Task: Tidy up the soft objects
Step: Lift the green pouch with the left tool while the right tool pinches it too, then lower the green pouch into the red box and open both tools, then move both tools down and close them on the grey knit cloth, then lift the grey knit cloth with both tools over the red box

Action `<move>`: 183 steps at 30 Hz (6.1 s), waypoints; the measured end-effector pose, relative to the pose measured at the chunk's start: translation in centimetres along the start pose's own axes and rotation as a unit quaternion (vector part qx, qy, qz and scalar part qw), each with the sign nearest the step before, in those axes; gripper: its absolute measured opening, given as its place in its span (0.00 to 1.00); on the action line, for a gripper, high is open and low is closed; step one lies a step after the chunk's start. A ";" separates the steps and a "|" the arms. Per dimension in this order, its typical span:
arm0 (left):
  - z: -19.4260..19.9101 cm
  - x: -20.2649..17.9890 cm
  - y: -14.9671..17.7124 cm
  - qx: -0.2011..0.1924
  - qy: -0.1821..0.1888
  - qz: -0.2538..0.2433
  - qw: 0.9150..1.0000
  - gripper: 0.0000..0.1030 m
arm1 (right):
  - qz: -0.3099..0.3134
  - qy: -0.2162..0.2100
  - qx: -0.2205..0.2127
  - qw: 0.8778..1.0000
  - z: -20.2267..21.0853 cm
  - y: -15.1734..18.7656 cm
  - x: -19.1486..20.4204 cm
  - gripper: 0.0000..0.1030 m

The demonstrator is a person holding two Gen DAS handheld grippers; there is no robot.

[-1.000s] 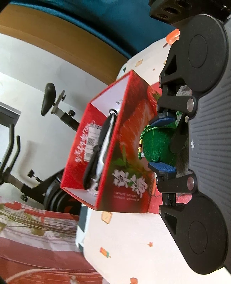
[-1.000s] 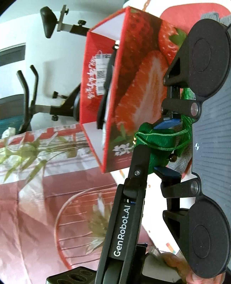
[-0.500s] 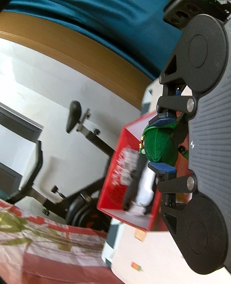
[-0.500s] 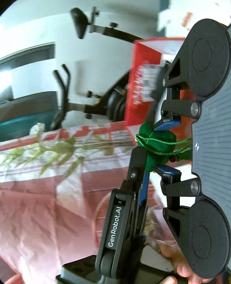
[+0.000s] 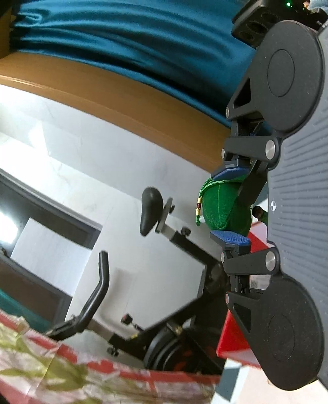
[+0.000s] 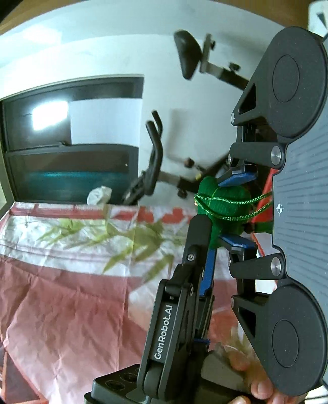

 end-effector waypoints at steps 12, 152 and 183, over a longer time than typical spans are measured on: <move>-6.8 1.0 7.4 0.103 0.017 0.013 0.994 0.43 | 0.005 0.033 0.095 0.995 -0.2 8.1 -3.7 0.38; 8.5 6.2 19.4 0.173 -0.161 -0.129 0.963 0.25 | -0.052 0.095 0.228 0.968 9.8 20.8 4.3 0.23; 5.2 3.3 5.5 0.056 -0.133 -0.163 0.976 0.26 | -0.022 0.070 0.141 0.987 1.3 9.0 1.4 0.23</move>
Point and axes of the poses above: each gripper's, at about its wrist camera, not at the fingertips, and z roughly against the way its jaws point, x to its left, y to its underside, the point moved 4 cm from there along -z, roughly the way its jaws point, and after that the axes turned 15 degrees about -x, right-handed, at the moved point
